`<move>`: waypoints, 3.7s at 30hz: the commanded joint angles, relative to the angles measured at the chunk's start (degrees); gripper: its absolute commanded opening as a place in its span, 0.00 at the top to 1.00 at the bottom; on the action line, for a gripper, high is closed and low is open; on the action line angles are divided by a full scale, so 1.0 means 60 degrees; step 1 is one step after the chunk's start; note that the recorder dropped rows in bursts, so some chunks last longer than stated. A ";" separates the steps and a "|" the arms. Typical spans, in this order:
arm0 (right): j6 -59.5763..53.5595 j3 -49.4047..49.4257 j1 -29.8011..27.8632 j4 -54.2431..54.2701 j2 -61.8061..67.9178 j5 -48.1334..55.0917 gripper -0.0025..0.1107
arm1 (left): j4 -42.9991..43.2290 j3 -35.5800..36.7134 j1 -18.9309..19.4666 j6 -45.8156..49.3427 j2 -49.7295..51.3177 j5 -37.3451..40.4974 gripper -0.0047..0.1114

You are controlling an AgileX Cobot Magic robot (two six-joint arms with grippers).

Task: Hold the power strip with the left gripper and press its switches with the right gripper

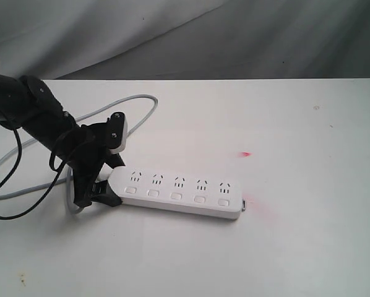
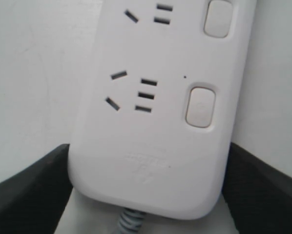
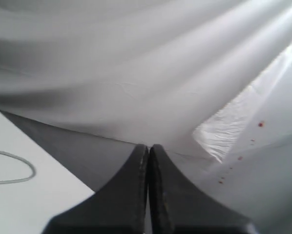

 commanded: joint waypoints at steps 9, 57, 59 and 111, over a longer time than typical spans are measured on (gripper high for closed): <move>0.0282 0.2471 -0.2498 0.0199 -0.3323 0.0156 0.98 | -0.0060 -0.0035 -0.0048 -0.0050 0.0032 -0.0121 0.33; 1.6369 0.6817 -0.2568 -1.2775 -0.6212 -0.0430 0.98 | -0.0060 -0.0035 -0.0048 -0.0071 0.0032 -0.0121 0.33; 1.6369 0.6817 -0.2568 -1.2775 -0.6212 -0.0242 0.98 | -0.0060 -0.0035 -0.0048 -0.0071 0.0032 -0.0121 0.33; 1.6369 0.6817 -0.2568 -1.2413 -0.6212 -0.0278 0.98 | -0.1316 -0.0035 -0.0048 -0.0462 0.0032 0.1457 0.33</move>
